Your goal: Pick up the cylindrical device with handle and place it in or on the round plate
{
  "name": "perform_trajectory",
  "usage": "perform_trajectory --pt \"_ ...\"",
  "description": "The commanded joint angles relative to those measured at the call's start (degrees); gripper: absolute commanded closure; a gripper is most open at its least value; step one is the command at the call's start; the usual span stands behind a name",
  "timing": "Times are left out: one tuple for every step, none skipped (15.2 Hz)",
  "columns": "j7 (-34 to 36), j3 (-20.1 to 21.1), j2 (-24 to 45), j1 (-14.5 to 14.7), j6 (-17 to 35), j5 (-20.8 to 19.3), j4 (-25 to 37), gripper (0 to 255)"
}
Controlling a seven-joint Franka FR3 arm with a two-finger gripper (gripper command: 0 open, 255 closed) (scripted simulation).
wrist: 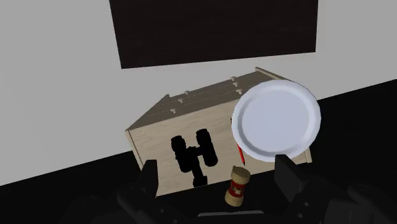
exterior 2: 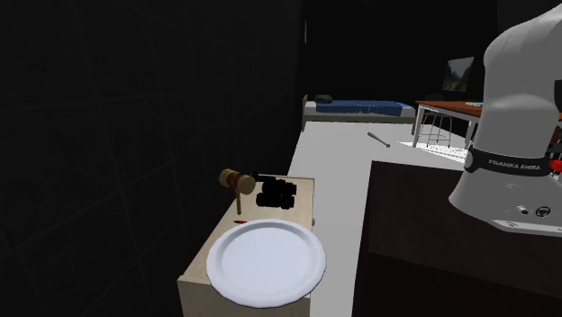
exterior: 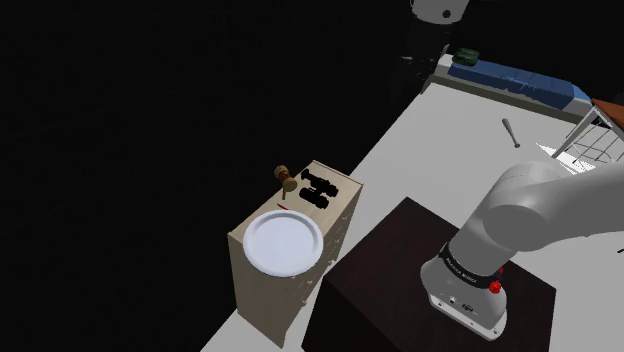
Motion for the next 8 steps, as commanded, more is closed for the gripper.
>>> perform_trajectory --pt "0.0 0.0 0.0 0.0 0.0 0.0 0.0 0" --pt "0.5 0.1 1.1 -0.1 2.0 0.2 -0.9 0" --pt "1.0 0.2 2.3 -0.2 4.1 0.3 -1.7 0" --pt "1.4 0.3 3.6 -0.2 6.1 0.5 -2.5 0" --pt "1.9 0.5 4.9 -0.3 8.1 0.6 -3.2 0" --pt "2.4 0.6 6.4 -0.4 10.2 0.8 -3.8 0" --pt "2.8 0.7 7.9 -0.5 12.2 0.9 -4.3 0" --pt "3.3 0.8 9.5 -0.6 14.3 1.0 -4.7 0"
